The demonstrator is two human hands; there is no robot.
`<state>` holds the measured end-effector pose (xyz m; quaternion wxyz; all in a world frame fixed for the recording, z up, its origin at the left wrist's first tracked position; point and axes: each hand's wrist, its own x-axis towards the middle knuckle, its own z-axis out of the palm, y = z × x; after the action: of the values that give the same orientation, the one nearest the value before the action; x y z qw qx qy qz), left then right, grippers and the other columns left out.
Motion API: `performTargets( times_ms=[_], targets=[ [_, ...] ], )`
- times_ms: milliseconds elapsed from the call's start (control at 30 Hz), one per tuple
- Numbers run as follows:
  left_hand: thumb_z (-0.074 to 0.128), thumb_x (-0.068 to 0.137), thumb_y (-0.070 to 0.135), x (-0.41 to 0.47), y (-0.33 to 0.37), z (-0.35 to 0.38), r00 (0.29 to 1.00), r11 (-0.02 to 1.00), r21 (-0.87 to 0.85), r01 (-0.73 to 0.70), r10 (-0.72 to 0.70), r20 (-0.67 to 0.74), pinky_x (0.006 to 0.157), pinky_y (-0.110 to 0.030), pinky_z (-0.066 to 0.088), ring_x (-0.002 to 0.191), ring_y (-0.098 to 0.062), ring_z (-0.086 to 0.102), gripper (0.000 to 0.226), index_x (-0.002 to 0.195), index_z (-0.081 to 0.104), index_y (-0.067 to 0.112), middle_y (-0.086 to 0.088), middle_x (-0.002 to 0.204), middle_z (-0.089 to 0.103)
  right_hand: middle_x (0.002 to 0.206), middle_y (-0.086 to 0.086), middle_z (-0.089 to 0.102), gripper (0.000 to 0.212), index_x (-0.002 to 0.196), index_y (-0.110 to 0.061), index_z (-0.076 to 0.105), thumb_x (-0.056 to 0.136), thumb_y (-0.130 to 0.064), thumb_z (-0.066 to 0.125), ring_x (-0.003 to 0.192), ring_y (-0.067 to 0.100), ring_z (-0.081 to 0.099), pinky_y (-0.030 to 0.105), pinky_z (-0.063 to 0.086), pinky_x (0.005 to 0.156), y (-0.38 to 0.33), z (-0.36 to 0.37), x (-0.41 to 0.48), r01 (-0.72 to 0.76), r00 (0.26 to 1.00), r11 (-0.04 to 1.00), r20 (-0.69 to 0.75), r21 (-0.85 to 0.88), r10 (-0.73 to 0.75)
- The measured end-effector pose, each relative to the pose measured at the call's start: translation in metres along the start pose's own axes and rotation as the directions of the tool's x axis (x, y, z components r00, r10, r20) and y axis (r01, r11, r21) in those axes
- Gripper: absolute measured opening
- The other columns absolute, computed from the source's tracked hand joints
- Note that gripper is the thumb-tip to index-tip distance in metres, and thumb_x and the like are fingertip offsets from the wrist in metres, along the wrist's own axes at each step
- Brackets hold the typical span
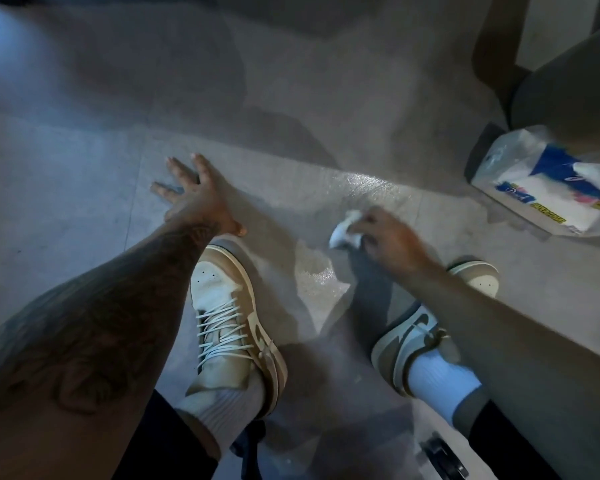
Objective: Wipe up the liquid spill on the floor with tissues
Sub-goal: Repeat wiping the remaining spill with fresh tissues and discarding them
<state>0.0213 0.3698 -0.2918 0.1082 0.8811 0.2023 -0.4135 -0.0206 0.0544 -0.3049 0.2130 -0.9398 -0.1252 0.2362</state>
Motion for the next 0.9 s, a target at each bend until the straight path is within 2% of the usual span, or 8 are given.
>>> performTargets(
  times_ms=[100, 167, 233, 300, 400, 567, 733, 900],
  targets=[
    [0.096, 0.058, 0.04, 0.0, 0.0, 0.001, 1.0, 1.0, -0.016, 0.008, -0.008, -0.001, 0.109, -0.074, 0.02, 0.144, -0.059, -0.017, 0.153, 0.155, -0.022, 0.025, -0.017, 0.16, -0.033, 0.111, 0.017, 0.063, 0.043, 0.105, -0.013, 0.075, 0.074, -0.022, 0.047, 0.101, 0.032, 0.062, 0.029, 0.043, 0.085, 0.032, -0.032, 0.023, -0.29, 0.921, 0.957, -0.268, 0.017, 0.284],
    [0.096, 0.059, 0.039, 0.001, 0.001, 0.001, 1.0, 1.0, -0.022, 0.004, -0.004, -0.004, 0.109, -0.074, 0.02, 0.144, -0.059, -0.017, 0.153, 0.156, -0.022, 0.024, -0.017, 0.16, -0.033, 0.109, 0.022, 0.062, 0.044, 0.106, -0.007, 0.074, 0.077, -0.022, 0.045, 0.096, 0.036, 0.061, 0.031, 0.042, 0.085, 0.029, -0.042, 0.053, -0.405, 0.86, 0.911, -0.304, 0.08, 0.409],
    [0.096, 0.058, 0.04, 0.001, 0.001, 0.0, 1.0, 1.0, -0.029, 0.007, -0.007, -0.004, 0.11, -0.073, 0.019, 0.144, -0.058, -0.018, 0.153, 0.156, -0.022, 0.025, -0.017, 0.16, -0.033, 0.106, 0.016, 0.065, 0.04, 0.101, -0.01, 0.073, 0.078, -0.029, 0.046, 0.097, 0.027, 0.061, 0.031, 0.045, 0.089, 0.001, -0.028, 0.059, -0.311, 0.904, 0.931, -0.244, 0.192, 0.352],
    [0.096, 0.057, 0.041, 0.001, 0.001, -0.001, 1.0, 1.0, -0.018, 0.01, -0.011, -0.004, 0.11, -0.073, 0.02, 0.144, -0.059, -0.017, 0.154, 0.156, -0.022, 0.025, -0.017, 0.161, -0.032, 0.098, 0.003, 0.067, 0.027, 0.093, -0.02, 0.069, 0.081, -0.036, 0.051, 0.09, 0.021, 0.062, 0.035, 0.05, 0.08, -0.023, 0.001, 0.033, -0.167, 0.985, 0.973, -0.007, 0.16, 0.17],
    [0.096, 0.057, 0.042, 0.001, -0.001, -0.001, 1.0, 1.0, -0.009, 0.01, -0.01, -0.003, 0.11, -0.073, 0.02, 0.143, -0.06, -0.016, 0.155, 0.156, -0.022, 0.024, -0.018, 0.161, -0.031, 0.091, -0.003, 0.061, 0.014, 0.091, -0.021, 0.063, 0.085, -0.034, 0.063, 0.084, 0.022, 0.061, 0.032, 0.045, 0.068, -0.033, 0.024, -0.022, -0.061, 0.966, 0.997, 0.252, 0.037, 0.05],
    [0.096, 0.056, 0.043, 0.003, 0.0, 0.0, 1.0, 1.0, -0.002, 0.009, -0.009, -0.009, 0.109, -0.073, 0.021, 0.143, -0.061, -0.016, 0.156, 0.155, -0.022, 0.024, -0.018, 0.161, -0.032, 0.102, 0.008, 0.062, 0.043, 0.099, -0.015, 0.076, 0.084, -0.036, 0.041, 0.092, 0.031, 0.061, 0.031, 0.046, 0.076, -0.02, 0.035, -0.045, -0.061, 0.998, 0.995, -0.021, 0.082, 0.063],
    [0.096, 0.056, 0.043, 0.007, -0.002, 0.0, 1.0, 1.0, 0.011, 0.005, -0.005, -0.003, 0.11, -0.072, 0.02, 0.143, -0.061, -0.016, 0.156, 0.155, -0.023, 0.023, -0.019, 0.16, -0.031, 0.105, 0.0, 0.062, 0.035, 0.101, -0.024, 0.069, 0.085, -0.045, 0.047, 0.098, 0.023, 0.058, 0.027, 0.028, 0.068, -0.082, 0.072, 0.006, 0.039, 0.985, 0.996, 0.163, 0.083, -0.052],
    [0.089, 0.073, 0.038, 0.019, -0.004, -0.007, 0.997, 0.999, 0.037, 0.017, -0.02, 0.072, 0.117, -0.069, 0.014, 0.143, -0.062, -0.012, 0.14, 0.155, -0.024, 0.025, -0.022, 0.159, -0.032, 0.103, 0.003, 0.06, 0.026, 0.1, -0.023, 0.069, 0.086, -0.043, 0.063, 0.094, 0.026, 0.059, 0.031, 0.04, 0.068, -0.135, 0.087, 0.078, 0.008, 1.0, 0.998, 0.017, 0.055, -0.009]
  ],
)
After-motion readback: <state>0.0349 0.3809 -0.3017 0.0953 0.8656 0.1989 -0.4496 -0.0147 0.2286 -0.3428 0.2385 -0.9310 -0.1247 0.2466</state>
